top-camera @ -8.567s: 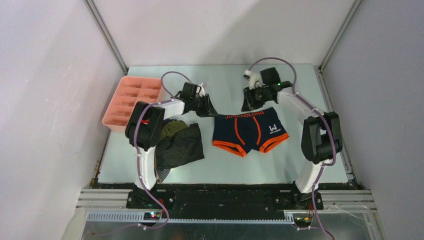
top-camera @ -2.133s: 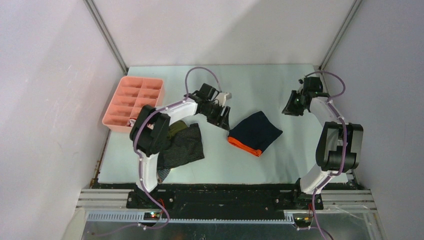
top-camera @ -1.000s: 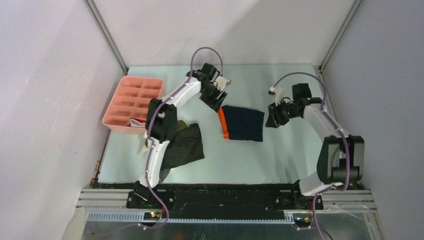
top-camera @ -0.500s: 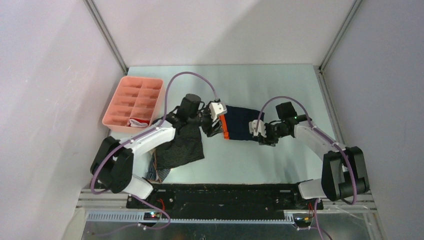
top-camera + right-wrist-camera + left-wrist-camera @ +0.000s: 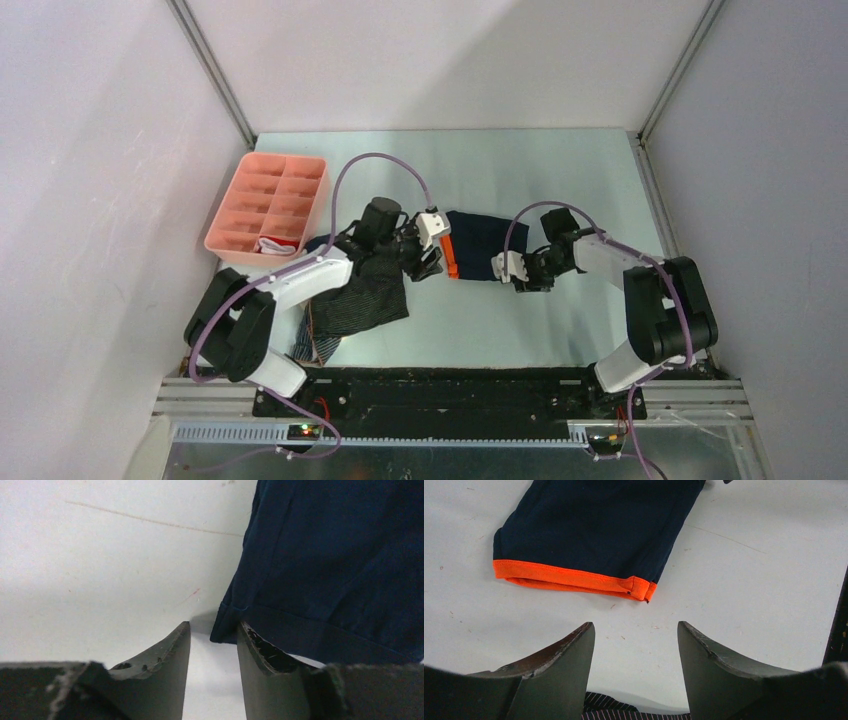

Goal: Roll the underwear
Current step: Fold the underwear at the center of the board.

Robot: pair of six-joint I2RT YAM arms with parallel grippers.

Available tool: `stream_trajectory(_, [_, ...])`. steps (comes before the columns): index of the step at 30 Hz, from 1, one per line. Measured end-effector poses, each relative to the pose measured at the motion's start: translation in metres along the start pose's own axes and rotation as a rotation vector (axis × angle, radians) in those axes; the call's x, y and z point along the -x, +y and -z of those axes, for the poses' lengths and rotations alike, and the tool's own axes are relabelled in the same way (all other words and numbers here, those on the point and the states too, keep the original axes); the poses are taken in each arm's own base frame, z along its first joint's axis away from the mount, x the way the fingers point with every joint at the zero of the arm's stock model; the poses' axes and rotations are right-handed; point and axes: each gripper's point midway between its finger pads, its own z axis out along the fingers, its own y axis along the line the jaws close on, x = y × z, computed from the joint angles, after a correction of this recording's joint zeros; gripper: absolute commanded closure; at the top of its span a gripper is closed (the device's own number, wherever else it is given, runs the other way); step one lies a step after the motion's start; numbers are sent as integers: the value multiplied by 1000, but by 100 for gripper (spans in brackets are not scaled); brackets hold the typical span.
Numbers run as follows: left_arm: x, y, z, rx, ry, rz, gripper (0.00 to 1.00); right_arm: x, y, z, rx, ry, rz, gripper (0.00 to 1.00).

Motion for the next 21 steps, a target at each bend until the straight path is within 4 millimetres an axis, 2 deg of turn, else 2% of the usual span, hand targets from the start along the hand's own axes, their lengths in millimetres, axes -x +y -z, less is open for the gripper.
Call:
stream_trajectory(3, [-2,0,-3,-8,3,-12,34,-7,2,-4,23,12,-15,69])
stream_trajectory(6, [-9,-1,-9,-33,14,-40,34,-10,-3,-5,28,24,-9,87])
stream_trajectory(8, [-14,-3,-12,-56,20,-83,34,-13,-5,-5,32,36,-9,93])
stream_trajectory(11, [-19,-6,-19,-87,29,-164,34,-13,-7,-5,32,38,-11,98])
stream_trajectory(14, [-23,-19,-29,-132,39,-233,35,-13,-8,-5,39,40,-22,100])
stream_trajectory(17, [-16,-34,-41,-155,22,-292,36,-12,-8,-4,55,39,-37,100])
stream_trajectory(21, [-11,-44,-53,-147,-6,-343,39,-12,-5,-2,73,41,-65,100])
